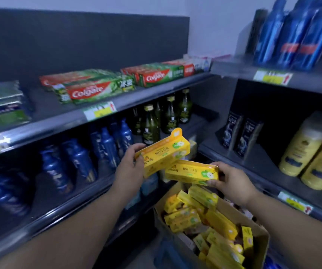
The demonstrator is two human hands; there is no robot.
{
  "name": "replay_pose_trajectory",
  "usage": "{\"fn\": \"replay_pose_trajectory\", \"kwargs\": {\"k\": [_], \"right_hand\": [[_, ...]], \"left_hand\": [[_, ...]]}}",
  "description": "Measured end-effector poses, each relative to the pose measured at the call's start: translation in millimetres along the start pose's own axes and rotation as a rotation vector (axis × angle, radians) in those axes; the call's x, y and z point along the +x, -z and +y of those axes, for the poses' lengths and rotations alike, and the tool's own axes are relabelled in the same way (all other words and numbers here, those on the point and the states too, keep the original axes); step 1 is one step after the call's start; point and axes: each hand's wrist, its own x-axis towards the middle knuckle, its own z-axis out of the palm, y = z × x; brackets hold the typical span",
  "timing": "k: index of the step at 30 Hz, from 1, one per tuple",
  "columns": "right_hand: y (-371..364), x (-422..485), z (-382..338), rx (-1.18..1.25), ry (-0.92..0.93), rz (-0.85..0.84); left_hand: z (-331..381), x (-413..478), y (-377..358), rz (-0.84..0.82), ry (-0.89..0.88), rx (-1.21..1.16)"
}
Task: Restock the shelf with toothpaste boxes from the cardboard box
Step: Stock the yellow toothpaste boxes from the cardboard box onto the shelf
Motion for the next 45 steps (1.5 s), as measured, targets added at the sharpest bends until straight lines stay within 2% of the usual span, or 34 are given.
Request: {"fn": "replay_pose_trajectory", "kwargs": {"k": [8, 12, 20, 25, 28, 33, 40, 41, 45], "right_hand": [[7, -15, -76, 0.043, 0.098, 0.047], [-3, -31, -120, 0.089, 0.138, 0.074], [-46, -70, -187, 0.039, 0.18, 0.011], [-65, -91, -222, 0.011, 0.228, -0.003], [-72, -101, -246, -0.004, 0.278, -0.034], [-87, -104, -290, -0.012, 0.389, -0.117], [-113, -100, -360, 0.017, 0.619, -0.262], [-120, -108, -375, 0.019, 0.693, -0.301], [-135, -117, -407, 0.069, 0.779, -0.322]], "left_hand": [[37, -21, 76, 0.069, -0.089, -0.018], [39, -41, 119, 0.098, -0.123, 0.055], [28, -86, 192, 0.127, -0.059, 0.141], [24, -117, 237, 0.059, -0.043, 0.083], [23, -134, 266, 0.015, -0.094, 0.133], [34, -164, 314, 0.079, -0.036, 0.144], [57, -217, 380, 0.187, 0.018, 0.685], [62, -235, 388, 0.249, 0.055, 0.749], [78, -270, 422, 0.382, 0.156, 0.894]]}}
